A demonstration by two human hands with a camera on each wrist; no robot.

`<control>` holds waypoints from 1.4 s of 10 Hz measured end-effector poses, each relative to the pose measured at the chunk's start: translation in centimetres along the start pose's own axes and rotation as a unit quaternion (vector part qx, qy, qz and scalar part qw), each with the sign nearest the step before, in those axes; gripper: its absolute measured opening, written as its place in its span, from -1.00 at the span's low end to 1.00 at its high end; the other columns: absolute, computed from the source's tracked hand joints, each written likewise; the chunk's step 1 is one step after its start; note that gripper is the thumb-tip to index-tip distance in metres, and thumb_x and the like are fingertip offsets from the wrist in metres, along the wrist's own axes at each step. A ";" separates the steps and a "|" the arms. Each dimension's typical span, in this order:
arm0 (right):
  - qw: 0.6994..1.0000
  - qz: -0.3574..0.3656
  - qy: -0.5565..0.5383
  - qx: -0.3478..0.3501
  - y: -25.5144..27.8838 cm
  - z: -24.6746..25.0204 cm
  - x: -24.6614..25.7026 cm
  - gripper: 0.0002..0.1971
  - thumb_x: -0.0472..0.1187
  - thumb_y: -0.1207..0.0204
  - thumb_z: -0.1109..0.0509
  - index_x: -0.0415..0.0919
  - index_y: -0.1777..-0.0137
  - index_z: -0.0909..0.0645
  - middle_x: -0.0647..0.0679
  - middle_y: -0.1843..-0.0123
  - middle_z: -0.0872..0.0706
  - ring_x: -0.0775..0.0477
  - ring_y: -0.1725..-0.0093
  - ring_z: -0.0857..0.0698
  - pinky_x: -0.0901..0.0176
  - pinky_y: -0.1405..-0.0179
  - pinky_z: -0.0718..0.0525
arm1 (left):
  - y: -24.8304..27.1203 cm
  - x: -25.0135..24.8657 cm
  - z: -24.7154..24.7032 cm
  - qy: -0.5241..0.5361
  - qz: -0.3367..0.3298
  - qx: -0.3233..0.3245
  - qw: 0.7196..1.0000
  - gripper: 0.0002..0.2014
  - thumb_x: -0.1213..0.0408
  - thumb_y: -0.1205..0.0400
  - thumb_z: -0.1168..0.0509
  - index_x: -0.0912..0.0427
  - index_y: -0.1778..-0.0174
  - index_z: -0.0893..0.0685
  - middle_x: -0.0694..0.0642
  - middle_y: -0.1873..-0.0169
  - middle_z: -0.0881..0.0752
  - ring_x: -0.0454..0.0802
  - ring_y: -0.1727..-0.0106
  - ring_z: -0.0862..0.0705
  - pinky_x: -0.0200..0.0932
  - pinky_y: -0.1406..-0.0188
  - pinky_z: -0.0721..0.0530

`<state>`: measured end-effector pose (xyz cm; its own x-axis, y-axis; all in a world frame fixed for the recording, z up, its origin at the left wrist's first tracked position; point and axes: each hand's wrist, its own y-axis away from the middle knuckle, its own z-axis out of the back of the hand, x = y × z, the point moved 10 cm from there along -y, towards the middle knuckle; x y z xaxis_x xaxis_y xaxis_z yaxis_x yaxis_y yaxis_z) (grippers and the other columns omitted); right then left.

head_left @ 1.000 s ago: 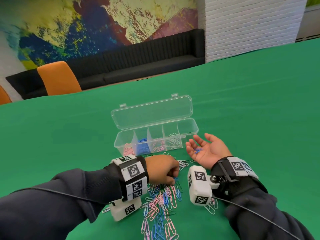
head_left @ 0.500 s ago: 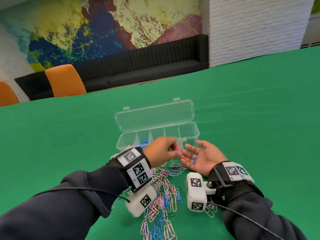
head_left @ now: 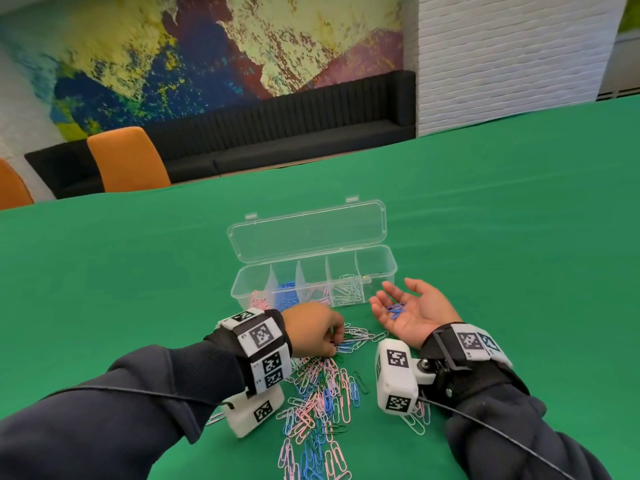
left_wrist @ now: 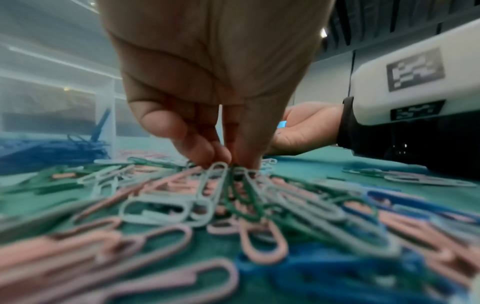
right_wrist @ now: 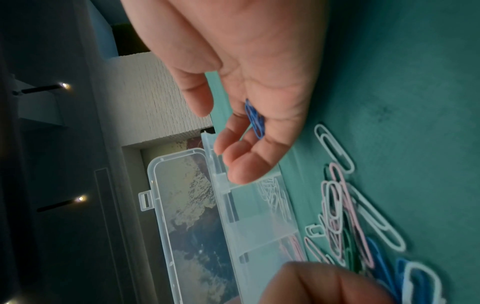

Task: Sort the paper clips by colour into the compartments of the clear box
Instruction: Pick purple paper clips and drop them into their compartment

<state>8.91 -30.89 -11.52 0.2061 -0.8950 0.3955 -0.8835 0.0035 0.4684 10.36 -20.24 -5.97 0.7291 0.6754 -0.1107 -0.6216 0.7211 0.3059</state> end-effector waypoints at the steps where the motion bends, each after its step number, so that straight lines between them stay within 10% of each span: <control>1: 1.000 0.004 0.001 0.004 -0.2 0.1 0.1 -0.62 -0.07 -0.66 -0.09 -0.35 0.17 -0.55 -0.24 0.27 -0.55 -0.19 0.24 -0.59 0.07 0.52 -0.72 | 0.2 0.5 -0.7 -0.029 0.005 0.048 0.998 -0.85 0.32 -0.57 -0.37 0.25 -0.02 -0.65 -0.06 0.30 -0.56 -0.10 0.22 -0.51 -0.37 0.37 -0.40; 5: 1.000 0.018 0.024 0.000 0.1 0.2 0.5 -0.65 -0.11 -0.66 -0.07 -0.32 0.18 -0.55 -0.20 0.28 -0.55 -0.15 0.24 -0.57 0.10 0.53 -0.71 | -0.9 -0.2 -0.8 -0.012 0.006 0.032 0.999 -0.79 0.25 -0.58 -0.39 0.29 -0.05 -0.65 0.19 0.02 -0.74 -0.06 0.17 -0.53 -0.23 0.14 -0.49; 7: 0.999 0.020 0.034 0.003 0.3 0.0 0.4 -0.65 -0.11 -0.66 -0.06 -0.31 0.19 -0.54 -0.19 0.29 -0.54 -0.14 0.27 -0.57 0.14 0.54 -0.70 | -1.0 -0.2 -0.9 0.013 -0.004 0.041 0.999 -0.84 0.28 -0.57 -0.40 0.30 0.04 -0.68 -0.07 0.37 -0.58 -0.08 0.22 -0.54 -0.44 0.36 -0.40; 10: 0.999 0.022 0.034 -0.001 0.4 0.2 0.7 -0.66 -0.11 -0.66 -0.06 -0.30 0.18 -0.54 -0.19 0.29 -0.54 -0.13 0.27 -0.56 0.15 0.54 -0.70 | -0.5 0.1 -0.4 0.041 0.001 0.030 0.999 -0.84 0.29 -0.58 -0.39 0.24 -0.04 -0.65 0.00 0.18 -0.63 -0.09 0.15 -0.57 -0.29 0.20 -0.50; 14: 0.998 0.026 0.054 -0.002 0.6 0.1 0.6 -0.66 -0.11 -0.67 -0.05 -0.29 0.19 -0.54 -0.17 0.30 -0.54 -0.11 0.29 -0.57 0.18 0.44 -0.67 | -0.4 -1.5 -1.5 -0.026 -0.022 0.037 0.999 -0.87 0.36 -0.63 -0.23 0.14 0.25 -0.52 -0.09 0.43 -0.47 -0.14 0.37 -0.44 -0.45 0.46 -0.31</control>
<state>8.49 -31.46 -11.04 0.2035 -0.8407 0.5018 -0.8925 0.0514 0.4481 9.10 -21.36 -7.32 0.7708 0.6325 -0.0768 -0.5669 0.7358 0.3703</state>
